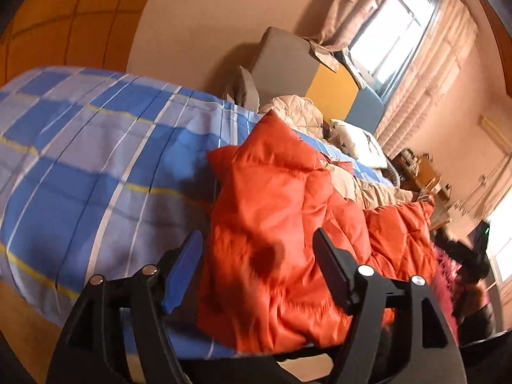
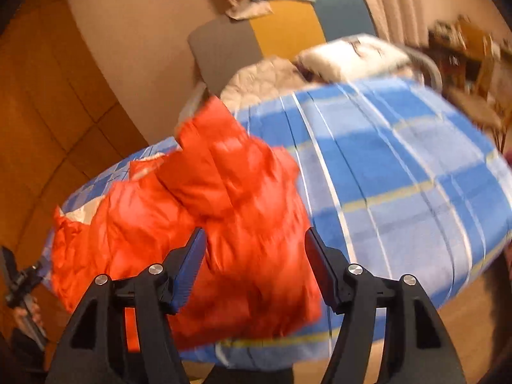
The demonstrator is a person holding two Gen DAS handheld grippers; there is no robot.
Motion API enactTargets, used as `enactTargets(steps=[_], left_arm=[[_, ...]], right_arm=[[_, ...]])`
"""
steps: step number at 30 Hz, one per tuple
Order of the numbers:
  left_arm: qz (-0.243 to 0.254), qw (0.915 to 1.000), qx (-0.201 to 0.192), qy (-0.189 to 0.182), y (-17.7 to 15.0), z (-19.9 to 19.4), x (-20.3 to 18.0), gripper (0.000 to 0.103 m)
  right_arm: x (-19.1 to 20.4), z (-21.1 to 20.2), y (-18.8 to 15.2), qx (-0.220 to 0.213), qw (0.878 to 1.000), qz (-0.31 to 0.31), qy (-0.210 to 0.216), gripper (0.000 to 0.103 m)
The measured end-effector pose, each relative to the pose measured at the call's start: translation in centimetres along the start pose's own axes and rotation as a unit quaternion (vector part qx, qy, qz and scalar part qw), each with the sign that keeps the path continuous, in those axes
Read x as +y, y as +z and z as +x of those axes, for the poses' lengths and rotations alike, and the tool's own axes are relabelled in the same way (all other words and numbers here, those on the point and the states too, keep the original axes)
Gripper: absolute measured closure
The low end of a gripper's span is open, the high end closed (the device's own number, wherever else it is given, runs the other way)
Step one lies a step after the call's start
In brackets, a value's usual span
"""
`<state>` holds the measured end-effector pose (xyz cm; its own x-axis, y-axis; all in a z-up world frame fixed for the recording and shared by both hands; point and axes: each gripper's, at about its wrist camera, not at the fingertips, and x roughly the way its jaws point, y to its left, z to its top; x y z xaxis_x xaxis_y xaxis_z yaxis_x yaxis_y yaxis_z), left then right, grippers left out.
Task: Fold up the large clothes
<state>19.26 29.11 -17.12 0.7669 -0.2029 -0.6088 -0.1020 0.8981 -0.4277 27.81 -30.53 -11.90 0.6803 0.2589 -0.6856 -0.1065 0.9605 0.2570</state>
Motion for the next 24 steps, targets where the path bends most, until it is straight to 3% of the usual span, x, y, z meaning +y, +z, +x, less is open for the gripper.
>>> enactTargets(steps=[8, 9, 11, 12, 14, 19, 24], left_arm=[[0.057, 0.998, 0.025, 0.01, 2.1, 3.9, -2.6, 0.026], [0.058, 0.9979, 0.027, 0.012, 2.2, 4.2, -2.7, 0.029], [0.066, 0.997, 0.036, 0.017, 2.5, 5.2, -2.6, 0.044], [0.071, 0.9964, 0.04, 0.022, 2.6, 5.4, -2.8, 0.06], [0.084, 0.9951, 0.043, 0.03, 2.6, 5.6, -3.0, 0.071], [0.095, 0.9947, 0.025, 0.03, 3.0, 4.4, -3.4, 0.093], [0.081, 0.9962, -0.016, 0.029, 3.3, 2.4, -3.4, 0.098]], right_arm=[[3.6, 5.4, 3.3, 0.009, 0.996, -0.082, -0.032, 0.039], [3.7, 6.2, 3.5, 0.015, 0.996, -0.085, -0.035, 0.04], [3.7, 7.3, 3.6, 0.03, 0.996, -0.084, -0.03, 0.065], [3.7, 7.6, 3.6, 0.033, 0.995, -0.084, -0.034, 0.069], [3.6, 7.8, 3.6, 0.033, 0.995, -0.084, -0.036, 0.084], [3.8, 6.8, 3.8, 0.021, 0.995, -0.086, -0.048, 0.094], [3.2, 4.7, 4.4, -0.006, 0.997, -0.065, -0.045, 0.101]])
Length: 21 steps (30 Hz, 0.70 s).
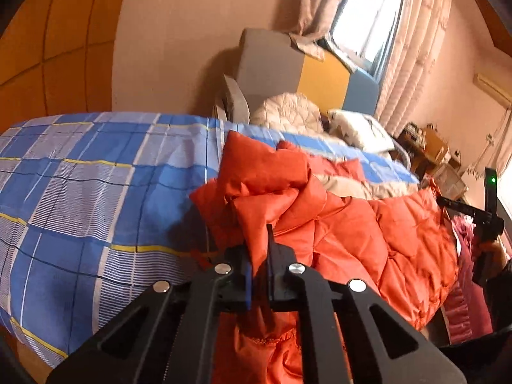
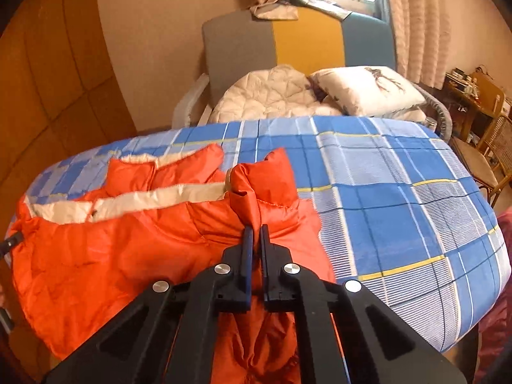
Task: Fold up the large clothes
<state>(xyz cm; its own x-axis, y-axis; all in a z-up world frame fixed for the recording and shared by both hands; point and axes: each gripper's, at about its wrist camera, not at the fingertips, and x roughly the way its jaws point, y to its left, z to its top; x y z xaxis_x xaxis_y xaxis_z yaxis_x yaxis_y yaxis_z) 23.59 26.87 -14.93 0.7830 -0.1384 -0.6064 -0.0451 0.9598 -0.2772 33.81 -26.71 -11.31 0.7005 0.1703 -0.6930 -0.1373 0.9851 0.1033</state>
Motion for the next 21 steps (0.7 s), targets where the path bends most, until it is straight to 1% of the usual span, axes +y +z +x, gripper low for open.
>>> enactTargets(steps=[1, 8, 11, 14, 21], left_arm=[[-0.003, 1.0, -0.007, -0.001, 0.1, -0.3, -0.1, 0.098], [-0.011, 0.9981, -0.061, -0.005, 1.6, -2.1, -0.8, 0.099], [-0.01, 0.9969, -0.078, -0.005, 2.5, -2.6, -1.2, 0.099], [-0.015, 0.9963, -0.085, 0.001, 3.6, -2.0, -1.3, 0.099], [-0.03, 0.9957, -0.086, 0.019, 7.2, 2.2, -1.0, 0.099]], right_arm=[[0.1, -0.3, 0.1, -0.005, 1.0, 0.0, 0.0, 0.103], [0.6, -3.6, 2.2, -0.057, 0.998, -0.001, -0.012, 0.103], [0.6, -4.3, 3.3, -0.074, 0.997, 0.002, -0.016, 0.103], [0.5, -3.4, 4.5, -0.078, 0.997, 0.013, -0.021, 0.103], [-0.4, 0.2, 6.9, -0.076, 0.995, 0.062, -0.032, 0.103]])
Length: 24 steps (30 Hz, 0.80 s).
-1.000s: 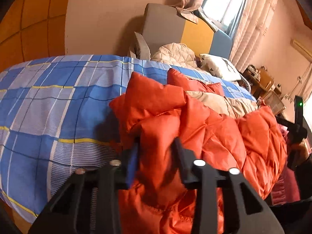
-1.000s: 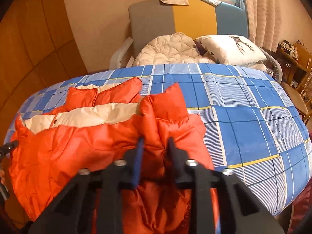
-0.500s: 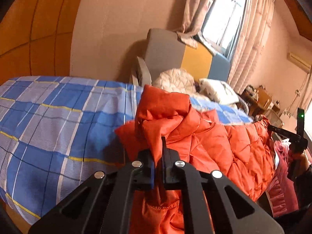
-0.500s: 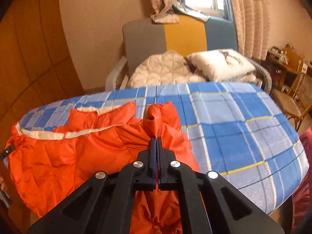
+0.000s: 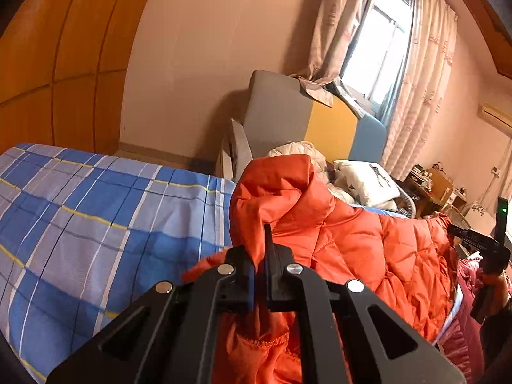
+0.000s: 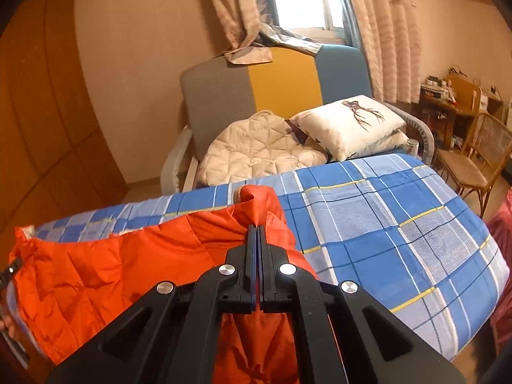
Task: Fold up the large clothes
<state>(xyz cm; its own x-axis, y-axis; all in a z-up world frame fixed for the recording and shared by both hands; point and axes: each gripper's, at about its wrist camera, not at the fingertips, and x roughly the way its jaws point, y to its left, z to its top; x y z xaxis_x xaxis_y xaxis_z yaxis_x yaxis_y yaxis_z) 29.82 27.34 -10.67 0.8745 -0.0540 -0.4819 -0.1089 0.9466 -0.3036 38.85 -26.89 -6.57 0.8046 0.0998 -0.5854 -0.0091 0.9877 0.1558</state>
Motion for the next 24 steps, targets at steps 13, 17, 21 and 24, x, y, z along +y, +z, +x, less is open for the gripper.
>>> enactTargets(steps=[13, 17, 21, 24], left_arm=[[-0.031, 0.995, 0.07, 0.064, 0.7, 10.0, 0.8, 0.099], [-0.026, 0.9907, 0.099, 0.09, 0.3, 13.0, 1.0, 0.099], [-0.019, 0.9844, 0.132, 0.114, -0.6, 15.5, 1.4, 0.099], [-0.025, 0.9819, 0.14, 0.125, -1.0, 16.0, 1.5, 0.098]], right_arm=[[1.2, 9.1, 0.1, 0.033, 0.997, 0.001, -0.069, 0.103], [1.9, 11.9, -0.2, 0.048, 0.994, -0.016, -0.098, 0.103], [2.2, 14.2, -1.2, 0.073, 0.99, -0.032, -0.116, 0.103], [2.0, 14.5, -1.7, 0.081, 0.99, -0.027, -0.112, 0.103]])
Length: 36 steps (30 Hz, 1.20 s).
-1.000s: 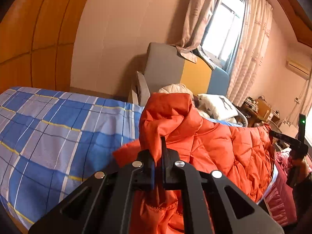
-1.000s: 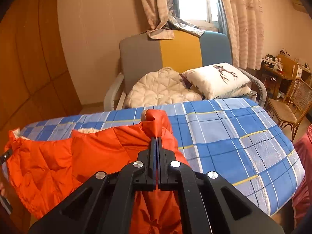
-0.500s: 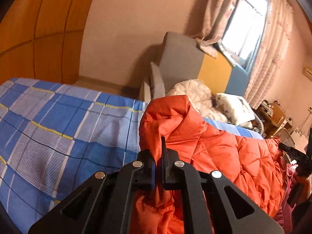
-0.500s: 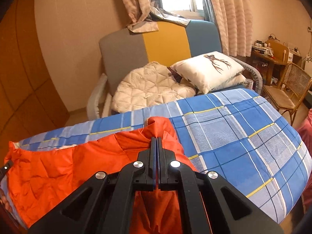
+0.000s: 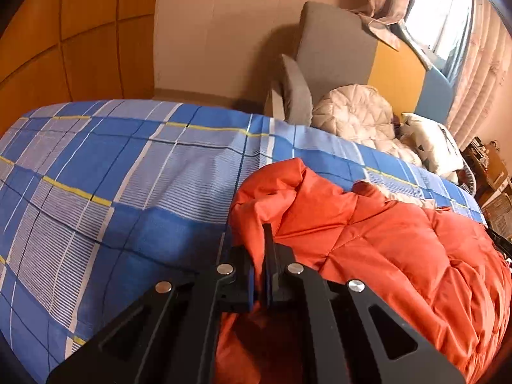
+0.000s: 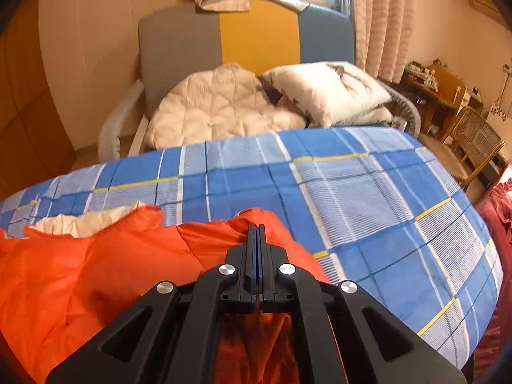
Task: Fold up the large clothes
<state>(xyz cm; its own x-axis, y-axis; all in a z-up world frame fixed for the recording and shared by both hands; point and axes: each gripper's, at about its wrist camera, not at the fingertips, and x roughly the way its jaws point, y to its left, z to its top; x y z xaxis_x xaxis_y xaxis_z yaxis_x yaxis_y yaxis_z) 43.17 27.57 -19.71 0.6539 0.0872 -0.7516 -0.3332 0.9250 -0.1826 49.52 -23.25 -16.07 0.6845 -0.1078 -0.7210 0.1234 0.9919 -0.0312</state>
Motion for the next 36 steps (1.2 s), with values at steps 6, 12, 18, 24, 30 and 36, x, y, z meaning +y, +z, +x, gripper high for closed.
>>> enactTargets(steps=[6, 12, 18, 24, 30, 36], left_arm=[[-0.021, 0.9997, -0.005, 0.014, -0.5, -1.0, 0.5, 0.08], [-0.032, 0.9984, -0.044, 0.014, -1.4, -5.1, 1.0, 0.069], [-0.04, 0.9963, -0.074, -0.015, -4.0, -9.9, 0.3, 0.07], [0.0, 0.9956, -0.077, -0.055, -6.8, -12.4, -4.0, 0.069], [0.057, 0.9938, -0.059, -0.075, -8.3, -11.7, -9.3, 0.068], [0.068, 0.9954, -0.024, -0.063, -8.2, -9.0, -11.0, 0.069]], right_arm=[[-1.0, -3.4, -0.2, -0.028, 0.999, 0.022, 0.021, 0.043], [0.5, -9.4, -2.3, -0.059, 0.994, -0.018, 0.091, 0.037], [3.5, -13.3, -6.3, -0.052, 0.984, -0.054, 0.159, 0.037], [7.1, -13.9, -9.3, -0.031, 0.979, -0.088, 0.179, 0.037], [8.7, -12.0, -10.1, -0.02, 0.982, -0.102, 0.156, 0.037], [9.1, -8.8, -9.7, -0.006, 0.987, -0.106, 0.123, 0.037]])
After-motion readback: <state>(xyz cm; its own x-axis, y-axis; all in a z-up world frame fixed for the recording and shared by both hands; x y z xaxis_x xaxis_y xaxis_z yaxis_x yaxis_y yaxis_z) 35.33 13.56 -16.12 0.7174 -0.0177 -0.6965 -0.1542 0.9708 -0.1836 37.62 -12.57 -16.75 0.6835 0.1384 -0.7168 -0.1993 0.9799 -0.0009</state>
